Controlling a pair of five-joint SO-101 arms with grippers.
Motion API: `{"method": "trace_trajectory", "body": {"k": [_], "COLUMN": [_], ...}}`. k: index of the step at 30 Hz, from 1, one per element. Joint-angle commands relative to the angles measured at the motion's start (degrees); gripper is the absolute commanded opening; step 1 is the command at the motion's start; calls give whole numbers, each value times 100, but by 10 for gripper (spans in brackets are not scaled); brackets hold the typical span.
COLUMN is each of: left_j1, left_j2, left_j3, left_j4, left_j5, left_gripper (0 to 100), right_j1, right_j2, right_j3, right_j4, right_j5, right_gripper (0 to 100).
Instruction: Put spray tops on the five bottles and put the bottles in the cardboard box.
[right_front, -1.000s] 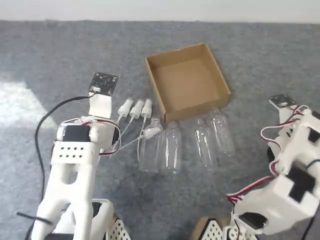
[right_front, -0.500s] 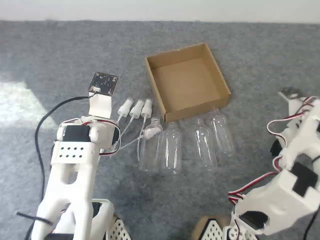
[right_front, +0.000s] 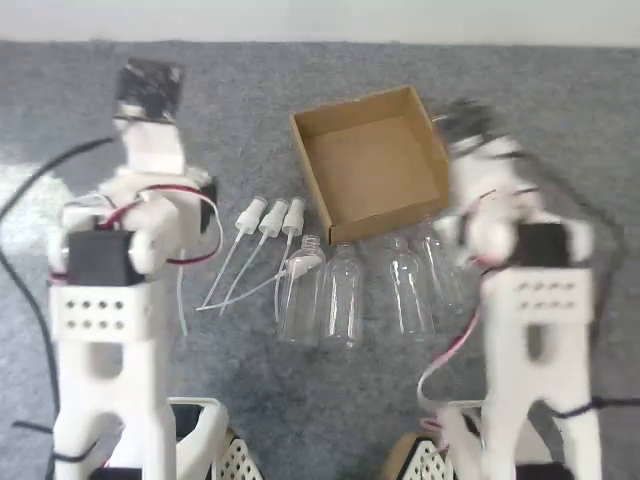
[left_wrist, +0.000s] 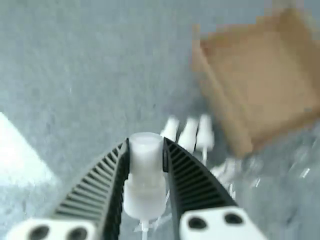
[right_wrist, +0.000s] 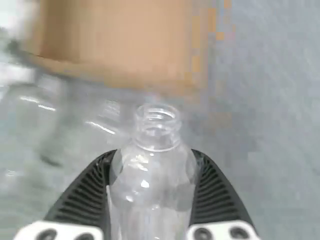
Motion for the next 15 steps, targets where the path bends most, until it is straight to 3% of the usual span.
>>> {"method": "trace_trajectory", "body": {"k": [1, 7, 15], "left_j1": [35, 18, 53], "left_j2": [-246, -246, -246], "left_j3": [-1147, -2369, -2686], "left_j4": [9, 35, -9], "left_j5": [712, 1442, 2154], "left_gripper": [11, 11, 11], "right_j1": [-1895, -3363, -4048], "right_j2": [-505, -549, -831], "right_j3": [167, 703, 1846], "right_j4": [-479, -1473, -2510], "right_j5": [-492, -545, -501], "right_gripper": [6, 6, 8]}}
